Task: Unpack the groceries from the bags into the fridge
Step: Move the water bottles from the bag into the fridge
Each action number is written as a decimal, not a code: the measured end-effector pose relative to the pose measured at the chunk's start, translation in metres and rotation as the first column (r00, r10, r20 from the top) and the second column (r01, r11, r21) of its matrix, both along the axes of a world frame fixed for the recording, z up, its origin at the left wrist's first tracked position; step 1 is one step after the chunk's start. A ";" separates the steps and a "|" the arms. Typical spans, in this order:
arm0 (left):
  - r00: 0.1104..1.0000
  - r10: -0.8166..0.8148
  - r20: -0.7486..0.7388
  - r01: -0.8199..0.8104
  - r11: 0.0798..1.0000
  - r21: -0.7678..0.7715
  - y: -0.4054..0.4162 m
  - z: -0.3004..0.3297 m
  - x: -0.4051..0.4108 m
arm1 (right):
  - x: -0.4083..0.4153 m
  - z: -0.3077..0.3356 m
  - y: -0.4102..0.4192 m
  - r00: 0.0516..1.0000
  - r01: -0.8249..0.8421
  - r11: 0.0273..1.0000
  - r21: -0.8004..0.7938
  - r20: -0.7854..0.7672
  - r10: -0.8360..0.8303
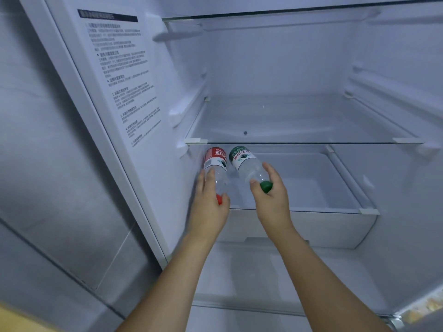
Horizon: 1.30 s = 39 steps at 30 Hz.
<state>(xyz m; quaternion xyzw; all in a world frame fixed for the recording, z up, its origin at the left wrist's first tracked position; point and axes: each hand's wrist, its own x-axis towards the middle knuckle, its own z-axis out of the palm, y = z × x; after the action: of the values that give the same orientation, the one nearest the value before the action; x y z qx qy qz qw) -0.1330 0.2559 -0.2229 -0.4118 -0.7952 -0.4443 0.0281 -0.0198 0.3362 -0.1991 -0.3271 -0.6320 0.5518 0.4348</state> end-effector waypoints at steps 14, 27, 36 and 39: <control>0.958 0.051 -0.281 -0.127 0.957 -0.260 0.037 0.001 -0.028 | -0.037 0.001 0.039 0.965 -0.118 0.991 0.056 0.242 0.101; 0.977 0.078 -0.197 -0.105 0.986 -0.129 0.064 0.002 -0.044 | -0.063 -0.008 0.068 0.939 -0.196 0.972 0.128 0.310 0.148; 0.944 0.169 -0.284 -0.199 0.977 -0.082 0.085 -0.005 -0.049 | -0.070 -0.015 0.079 0.954 -0.198 0.966 0.169 0.259 0.150; 0.935 0.178 -0.307 -0.214 0.973 -0.089 0.087 -0.005 -0.051 | -0.070 -0.016 0.080 0.956 -0.198 0.964 0.177 0.252 0.150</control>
<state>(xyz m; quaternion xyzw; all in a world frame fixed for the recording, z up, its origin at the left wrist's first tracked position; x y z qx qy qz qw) -0.1841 0.3431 -0.2278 -0.3932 -0.8445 -0.3232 0.1664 -0.0902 0.4161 -0.2154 -0.2876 -0.7580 0.4788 0.3367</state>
